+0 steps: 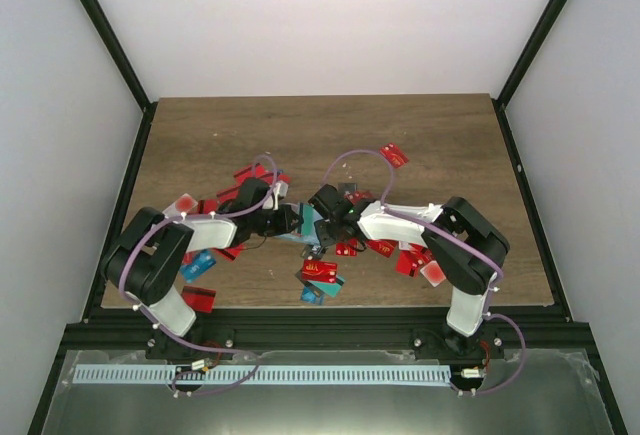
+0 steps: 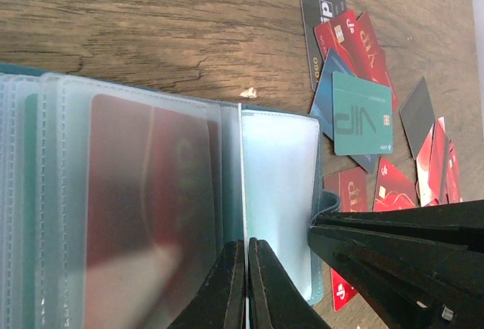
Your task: Put the credit cards into the card holder
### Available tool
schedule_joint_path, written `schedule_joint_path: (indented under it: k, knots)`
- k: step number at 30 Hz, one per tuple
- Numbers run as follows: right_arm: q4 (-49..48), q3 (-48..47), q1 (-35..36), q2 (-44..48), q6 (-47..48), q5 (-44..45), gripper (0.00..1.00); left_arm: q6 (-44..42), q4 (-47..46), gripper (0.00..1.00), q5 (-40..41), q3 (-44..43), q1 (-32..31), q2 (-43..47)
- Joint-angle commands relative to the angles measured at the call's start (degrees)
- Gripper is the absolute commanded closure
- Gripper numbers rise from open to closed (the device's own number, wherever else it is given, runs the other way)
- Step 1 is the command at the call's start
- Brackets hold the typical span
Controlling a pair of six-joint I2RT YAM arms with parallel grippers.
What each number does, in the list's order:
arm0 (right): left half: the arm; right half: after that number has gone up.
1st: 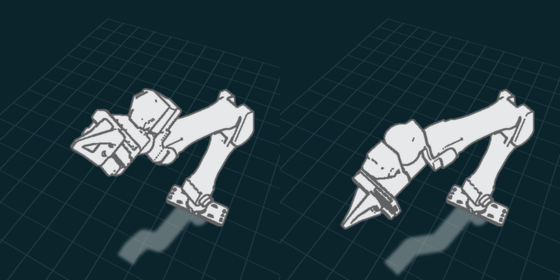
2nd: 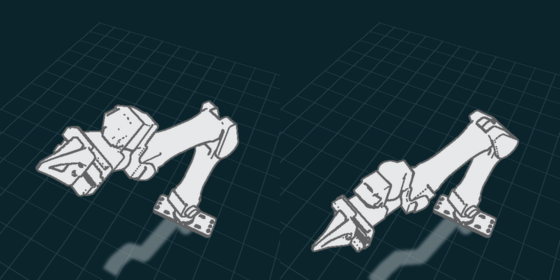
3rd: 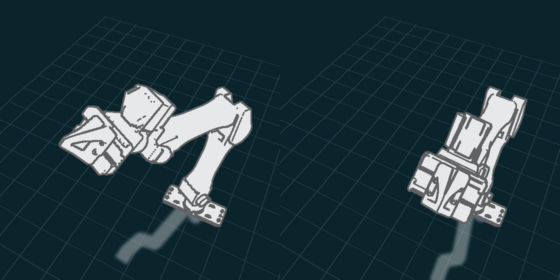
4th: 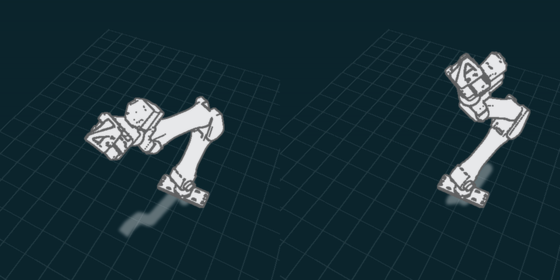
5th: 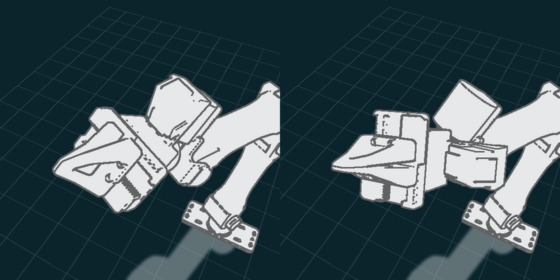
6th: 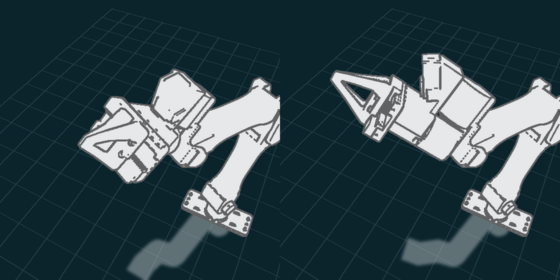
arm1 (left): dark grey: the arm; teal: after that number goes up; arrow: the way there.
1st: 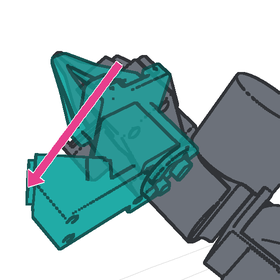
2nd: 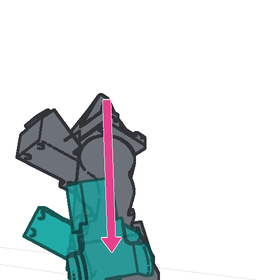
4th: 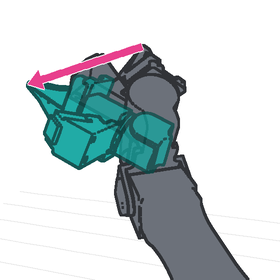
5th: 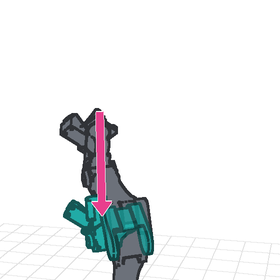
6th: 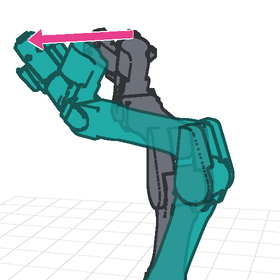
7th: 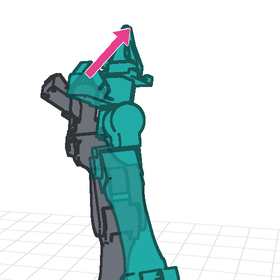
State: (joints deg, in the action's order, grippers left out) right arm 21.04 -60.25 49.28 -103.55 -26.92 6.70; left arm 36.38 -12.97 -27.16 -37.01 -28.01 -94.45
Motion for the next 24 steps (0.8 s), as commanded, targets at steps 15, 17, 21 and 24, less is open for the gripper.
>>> schedule_joint_path:
  k: [15, 17, 21, 24]
  knots:
    - [1.33, 0.77, 0.12, -2.69, -0.4, -0.28, 0.99, 3.27, 6.48, 0.96, -8.23, -4.78, -0.38, -6.23]
    - [1.37, 0.6, 0.03, -2.71, -0.21, -0.29, 0.99, 2.2, 6.89, 0.96, -8.97, -5.34, -0.38, -7.13]
    - [1.55, 0.46, -0.34, -2.62, -0.03, -0.04, 0.99, -0.97, 9.21, 0.96, -10.36, -6.59, -0.38, -7.45]
    - [1.58, 0.62, -0.88, -2.55, 0.07, 0.07, 0.99, -4.39, 12.59, 0.96, -10.54, -7.26, -0.29, -6.83]
